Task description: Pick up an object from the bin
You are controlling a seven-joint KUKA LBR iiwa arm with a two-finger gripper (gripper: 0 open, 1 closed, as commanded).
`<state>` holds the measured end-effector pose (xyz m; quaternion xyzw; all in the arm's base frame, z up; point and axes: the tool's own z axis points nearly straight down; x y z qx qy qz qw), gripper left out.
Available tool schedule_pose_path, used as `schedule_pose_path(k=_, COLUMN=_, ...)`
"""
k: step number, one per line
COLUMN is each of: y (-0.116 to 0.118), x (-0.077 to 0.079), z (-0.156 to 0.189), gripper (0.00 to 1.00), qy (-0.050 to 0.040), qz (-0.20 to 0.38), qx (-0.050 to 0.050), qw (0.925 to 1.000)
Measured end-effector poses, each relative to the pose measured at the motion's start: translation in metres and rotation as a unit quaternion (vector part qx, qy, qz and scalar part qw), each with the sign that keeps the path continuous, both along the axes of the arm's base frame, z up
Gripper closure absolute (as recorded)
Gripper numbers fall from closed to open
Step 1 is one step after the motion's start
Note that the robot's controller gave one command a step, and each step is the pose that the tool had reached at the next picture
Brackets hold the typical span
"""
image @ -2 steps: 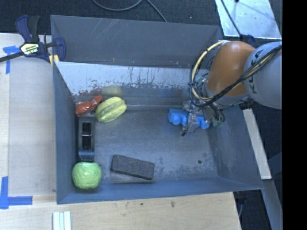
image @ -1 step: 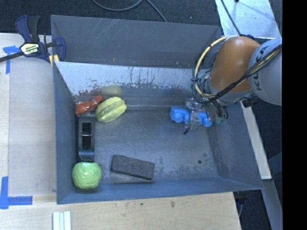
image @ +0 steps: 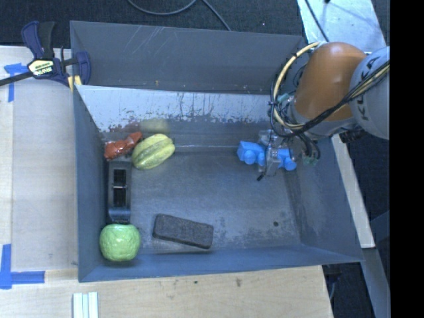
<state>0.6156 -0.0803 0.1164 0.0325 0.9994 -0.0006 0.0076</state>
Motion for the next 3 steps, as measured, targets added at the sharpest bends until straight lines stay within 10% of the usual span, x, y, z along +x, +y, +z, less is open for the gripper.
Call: schedule_pose_path(k=3, y=0.000, x=0.002, z=0.046, gripper=1.00, qy=-0.0031, qz=0.000, qx=0.000, qw=1.0000)
